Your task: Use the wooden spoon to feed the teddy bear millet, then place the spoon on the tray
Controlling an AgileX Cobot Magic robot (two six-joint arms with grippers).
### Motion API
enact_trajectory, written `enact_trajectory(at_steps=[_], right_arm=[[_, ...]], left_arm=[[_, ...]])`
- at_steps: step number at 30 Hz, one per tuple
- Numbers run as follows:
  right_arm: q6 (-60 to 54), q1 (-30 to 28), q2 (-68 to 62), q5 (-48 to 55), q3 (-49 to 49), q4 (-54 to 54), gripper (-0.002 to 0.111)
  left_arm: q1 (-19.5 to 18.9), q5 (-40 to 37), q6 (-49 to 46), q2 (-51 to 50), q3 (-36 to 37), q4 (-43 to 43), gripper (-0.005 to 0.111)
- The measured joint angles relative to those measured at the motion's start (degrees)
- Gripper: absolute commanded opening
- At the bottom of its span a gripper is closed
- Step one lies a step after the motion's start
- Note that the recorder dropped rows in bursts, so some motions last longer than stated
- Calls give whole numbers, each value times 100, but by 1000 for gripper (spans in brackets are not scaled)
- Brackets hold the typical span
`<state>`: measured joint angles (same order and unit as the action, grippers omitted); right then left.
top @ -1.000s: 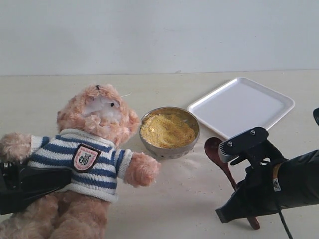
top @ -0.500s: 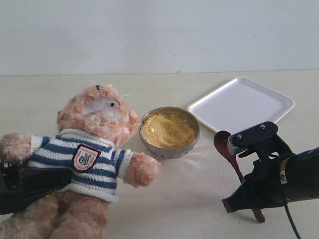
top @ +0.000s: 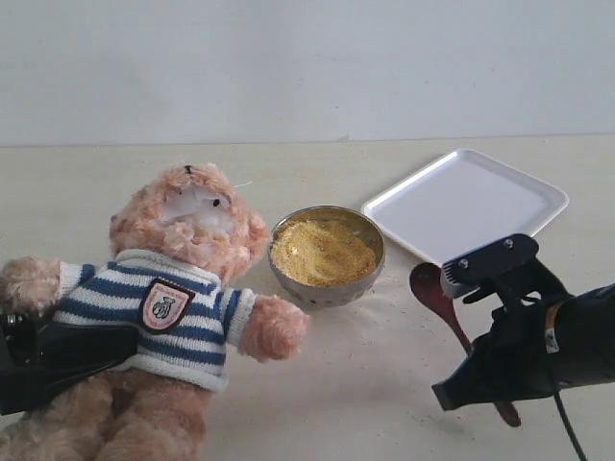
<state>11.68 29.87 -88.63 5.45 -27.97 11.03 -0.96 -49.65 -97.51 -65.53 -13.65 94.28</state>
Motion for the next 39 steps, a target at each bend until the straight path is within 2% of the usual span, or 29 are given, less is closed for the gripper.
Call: enact_trajectory(at_steps=[4, 10, 15, 21, 27, 39], right_arm=[[-240, 0, 706, 682, -271, 0, 0], [-1236, 182, 1194, 2937, -1660, 0, 0], [-1607, 708, 1006, 4330, -3042, 334, 0], [-1863, 1229, 24, 5696, -4253, 1158, 0], [-2174, 1527, -1116, 6360, -4964, 1874, 0], [-2481, 1809, -2042, 6419, -5550, 2364, 0]], left_arm=[[0, 0, 0, 0, 0, 0, 5], [0, 0, 11, 0, 0, 0, 5], [0, 0, 11, 0, 0, 0, 5], [0, 0, 11, 0, 0, 0, 5], [0, 0, 11, 0, 0, 0, 5], [0, 118, 11, 0, 0, 0, 5]])
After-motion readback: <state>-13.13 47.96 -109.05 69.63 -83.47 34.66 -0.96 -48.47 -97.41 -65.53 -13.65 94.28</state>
